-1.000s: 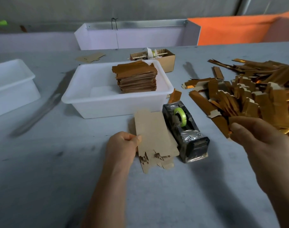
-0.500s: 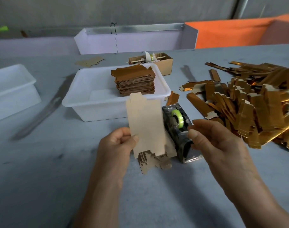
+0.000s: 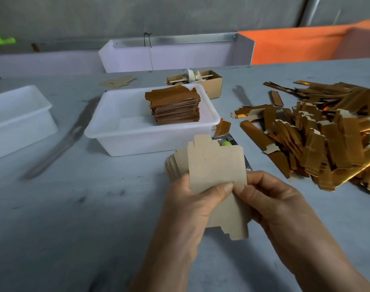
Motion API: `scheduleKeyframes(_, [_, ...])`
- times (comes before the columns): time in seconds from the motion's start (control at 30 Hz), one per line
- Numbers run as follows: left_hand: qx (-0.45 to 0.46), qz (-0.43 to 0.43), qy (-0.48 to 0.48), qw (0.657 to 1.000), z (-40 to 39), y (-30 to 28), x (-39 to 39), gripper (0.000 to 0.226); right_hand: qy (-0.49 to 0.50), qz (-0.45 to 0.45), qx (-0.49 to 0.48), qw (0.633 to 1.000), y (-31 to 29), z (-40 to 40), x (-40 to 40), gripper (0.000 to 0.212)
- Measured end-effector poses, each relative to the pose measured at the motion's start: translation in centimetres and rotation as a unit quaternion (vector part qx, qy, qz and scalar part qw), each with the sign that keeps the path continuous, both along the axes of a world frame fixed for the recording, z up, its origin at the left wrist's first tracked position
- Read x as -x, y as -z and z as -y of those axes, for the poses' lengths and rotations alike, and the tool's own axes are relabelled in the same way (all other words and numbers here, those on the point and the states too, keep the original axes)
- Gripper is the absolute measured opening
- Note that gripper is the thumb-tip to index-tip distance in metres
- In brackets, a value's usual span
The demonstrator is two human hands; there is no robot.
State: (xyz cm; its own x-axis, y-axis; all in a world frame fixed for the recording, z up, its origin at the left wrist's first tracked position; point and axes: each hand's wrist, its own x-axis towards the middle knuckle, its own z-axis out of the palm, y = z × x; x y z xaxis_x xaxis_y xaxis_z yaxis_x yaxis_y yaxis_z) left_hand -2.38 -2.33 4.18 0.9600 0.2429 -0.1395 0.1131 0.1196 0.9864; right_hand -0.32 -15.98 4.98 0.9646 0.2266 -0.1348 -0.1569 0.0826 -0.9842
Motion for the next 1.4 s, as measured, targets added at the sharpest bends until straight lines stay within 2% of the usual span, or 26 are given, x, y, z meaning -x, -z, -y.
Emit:
scheduleKeyframes(0.13, [0.022,-0.012,0.0,1.0,0.2,0.2,0.2,0.033,0.031,0.019,0.035,0.999,0.0,0.1,0.1,0.01])
scheduleKeyframes(0.27, [0.03,-0.007,-0.015,0.999,0.3,0.3,0.4,0.034,0.049,0.027,0.059,0.997,0.1,0.1,0.4,0.007])
scheduleKeyframes(0.37, [0.014,-0.001,-0.028,1.0,0.6,0.4,0.4,0.028,0.067,0.087,0.149,0.983,0.6,0.1,0.6,0.01])
scheduleKeyframes(0.47, [0.011,-0.005,-0.038,0.999,1.0,0.9,0.3,0.015,0.103,0.199,0.265,0.938,0.7,-0.3,1.4,0.005])
scheduleKeyframes(0.57, [0.046,-0.007,-0.047,0.998,1.6,1.0,0.3,0.01,0.123,0.357,0.372,0.848,0.7,-1.1,2.1,0.013])
scheduleKeyframes(0.6, [0.056,-0.006,-0.044,0.997,1.7,1.0,0.3,0.014,0.125,0.376,0.373,0.839,0.9,-1.4,2.3,0.02])
scheduleKeyframes(0.7, [0.055,-0.005,-0.011,0.998,1.4,0.9,0.3,0.013,0.112,0.37,0.331,0.861,1.3,-1.8,2.6,0.031])
scheduleKeyframes(0.77, [0.075,-0.005,0.026,0.997,0.9,0.8,0.4,0.024,0.11,0.363,0.332,0.864,1.4,-1.8,2.5,0.029])
scheduleKeyframes(0.83, [0.063,0.008,0.061,0.996,0.6,0.8,0.6,0.028,0.092,0.331,0.312,0.886,1.5,-1.5,2.3,0.034])
scheduleKeyframes(0.97, [-0.03,0.018,0.063,0.997,0.1,1.3,0.8,0.016,0.063,0.206,0.244,0.945,1.1,-0.9,2.2,0.036])
scheduleKeyframes(1.07, [-0.036,0.008,0.118,0.992,-0.1,1.1,1.1,0.017,0.092,0.141,0.219,0.961,0.9,-0.2,1.6,0.035])
scheduleKeyframes(1.13, [-0.04,0.004,0.148,0.988,0.1,0.8,1.3,0.015,0.075,0.074,0.142,0.984,0.8,-0.1,1.1,0.033])
scheduleKeyframes(1.2, [-0.043,-0.004,0.136,0.99,0.4,0.6,1.4,0.01,0.051,0.015,0.066,0.996,0.7,-0.1,0.8,0.027])
scheduleKeyframes(1.4, [-0.114,0.017,0.026,0.993,1.0,0.9,1.4,0.008,0.042,-0.033,-0.002,0.999,0.9,0.1,0.5,0.027])
